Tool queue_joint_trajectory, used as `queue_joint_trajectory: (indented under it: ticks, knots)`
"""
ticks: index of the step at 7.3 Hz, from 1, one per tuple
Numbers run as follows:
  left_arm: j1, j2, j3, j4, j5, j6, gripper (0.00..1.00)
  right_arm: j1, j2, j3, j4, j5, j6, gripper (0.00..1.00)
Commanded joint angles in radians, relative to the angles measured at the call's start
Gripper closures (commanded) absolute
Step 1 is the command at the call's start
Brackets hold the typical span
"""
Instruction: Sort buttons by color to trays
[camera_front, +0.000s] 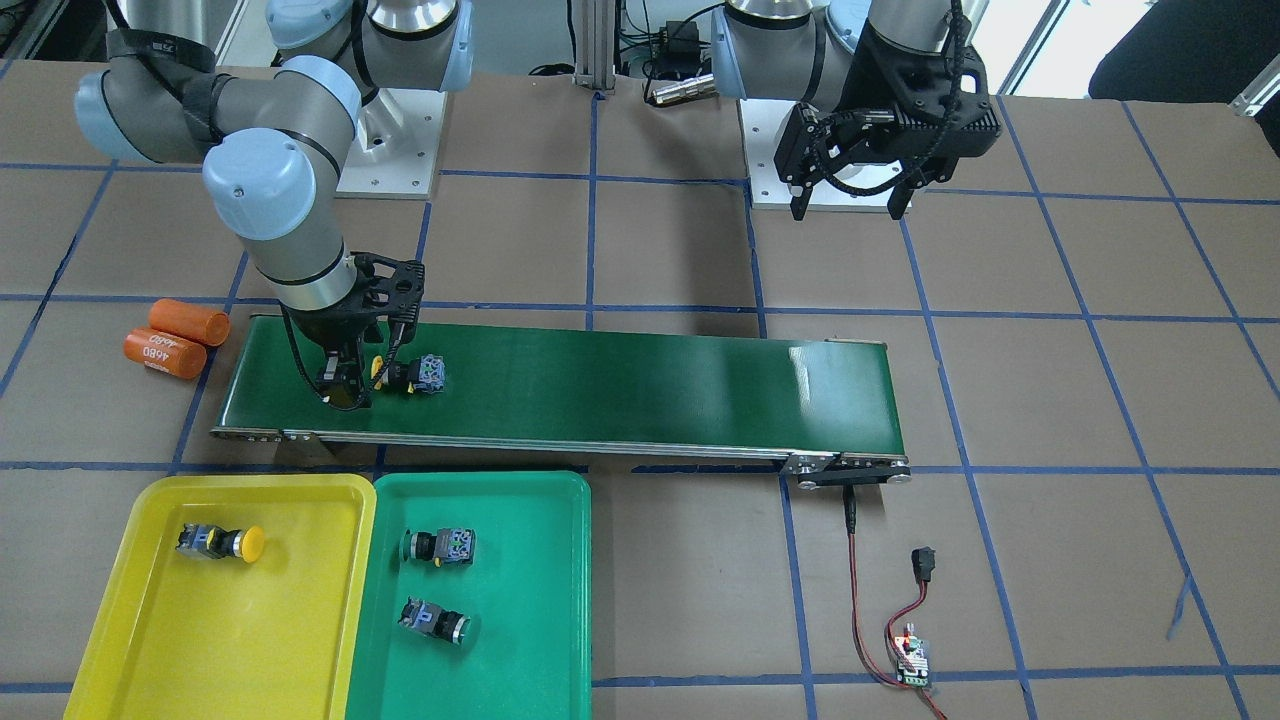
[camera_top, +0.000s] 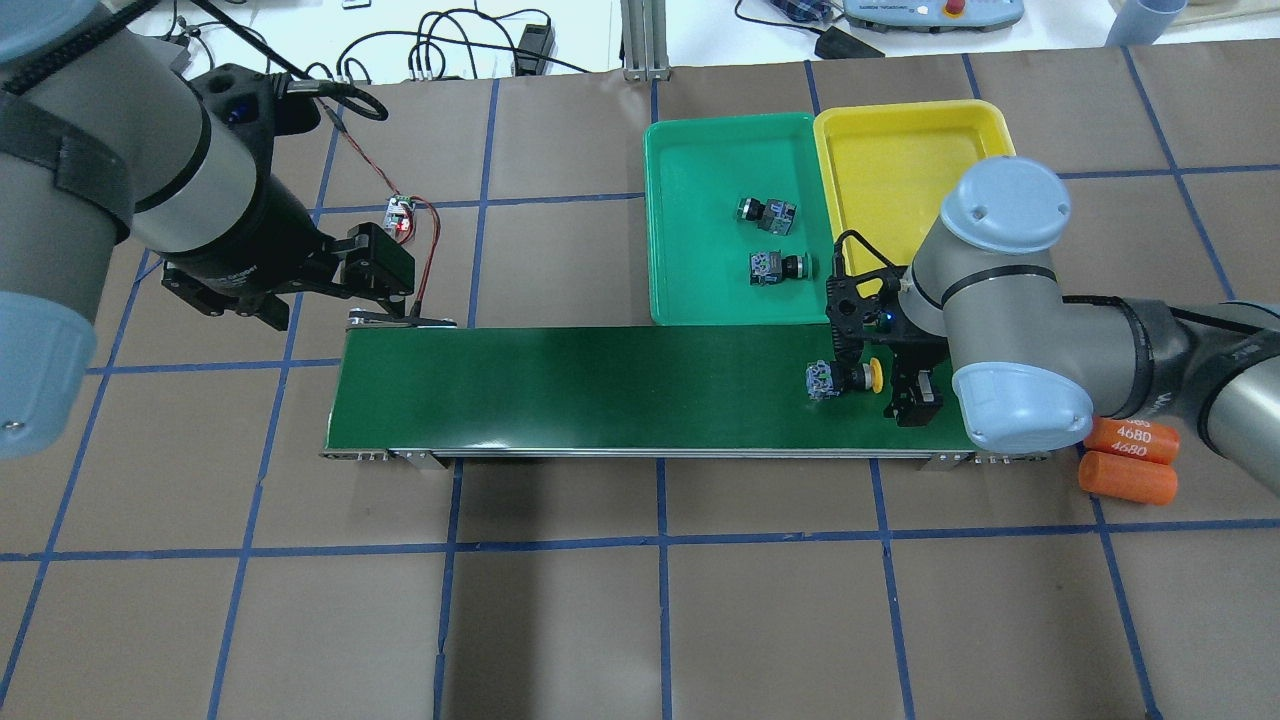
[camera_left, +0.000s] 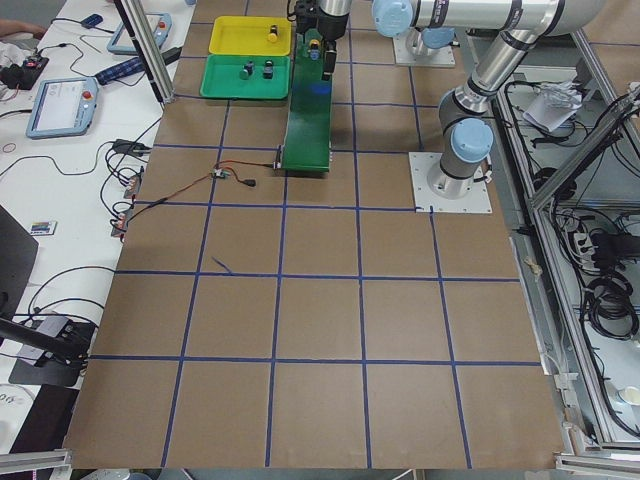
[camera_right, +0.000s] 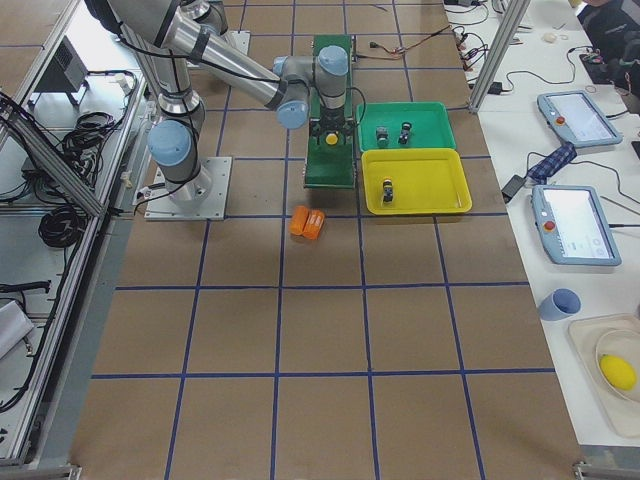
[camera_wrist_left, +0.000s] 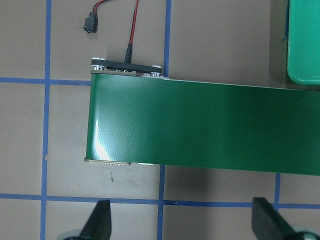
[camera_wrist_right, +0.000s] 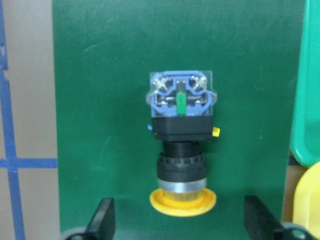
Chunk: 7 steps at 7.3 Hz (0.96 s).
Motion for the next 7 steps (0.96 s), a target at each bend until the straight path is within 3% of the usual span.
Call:
queue_joint_trajectory:
  ticks: [1, 3, 5, 7]
  knots:
    - [-0.023, 0.001, -0.01, 0.018, -0.005, -0.011, 0.0, 0.0, 0.0, 0.0, 0.0, 0.0, 0.0, 0.09]
    - [-0.032, -0.008, -0.004, 0.018, -0.002, -0.008, 0.0, 0.0, 0.0, -0.003, 0.0, 0.003, 0.0, 0.13]
    - [-0.044, 0.032, -0.014, 0.012, -0.006, -0.049, 0.0, 0.0, 0.001, 0.0, -0.022, 0.001, -0.008, 0.41]
    - [-0.034, 0.008, 0.009, 0.003, -0.009, -0.037, 0.0, 0.0, 0.017, -0.003, -0.035, 0.001, -0.009, 0.57]
